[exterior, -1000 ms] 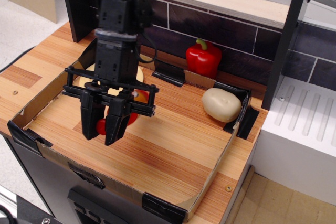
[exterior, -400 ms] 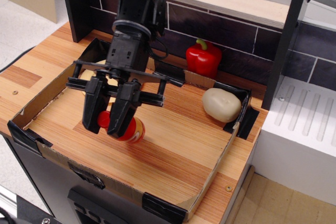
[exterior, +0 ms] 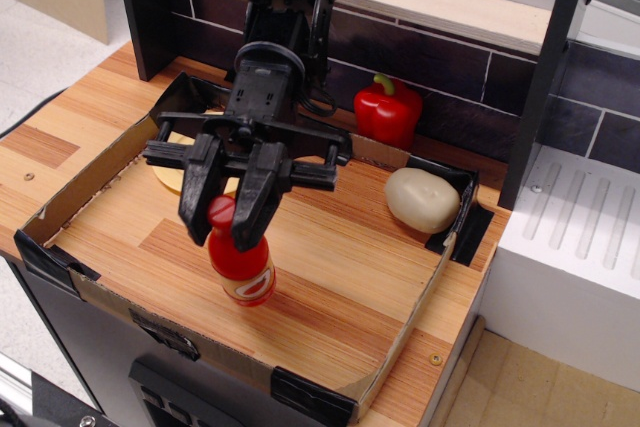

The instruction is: Upright hot sauce bottle

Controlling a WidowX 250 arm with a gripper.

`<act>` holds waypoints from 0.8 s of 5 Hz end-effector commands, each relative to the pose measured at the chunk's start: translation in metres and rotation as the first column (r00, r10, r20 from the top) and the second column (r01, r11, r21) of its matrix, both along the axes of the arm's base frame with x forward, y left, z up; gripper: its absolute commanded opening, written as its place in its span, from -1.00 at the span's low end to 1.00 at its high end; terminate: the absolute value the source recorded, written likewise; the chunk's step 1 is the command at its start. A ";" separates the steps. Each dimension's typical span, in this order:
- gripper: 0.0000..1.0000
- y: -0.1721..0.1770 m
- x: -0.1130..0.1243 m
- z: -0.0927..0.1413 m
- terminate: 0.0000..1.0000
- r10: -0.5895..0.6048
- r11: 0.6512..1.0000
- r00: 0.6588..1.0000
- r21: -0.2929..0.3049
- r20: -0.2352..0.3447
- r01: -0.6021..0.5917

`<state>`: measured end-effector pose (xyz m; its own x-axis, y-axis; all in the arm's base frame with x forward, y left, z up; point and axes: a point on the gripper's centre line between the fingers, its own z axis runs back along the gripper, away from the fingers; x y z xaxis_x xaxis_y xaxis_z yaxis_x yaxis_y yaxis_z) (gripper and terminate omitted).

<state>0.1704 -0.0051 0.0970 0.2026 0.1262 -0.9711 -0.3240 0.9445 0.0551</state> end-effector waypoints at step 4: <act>-1.00 0.008 0.028 -0.018 -1.00 0.072 0.997 0.995 0.026 -0.075 -0.071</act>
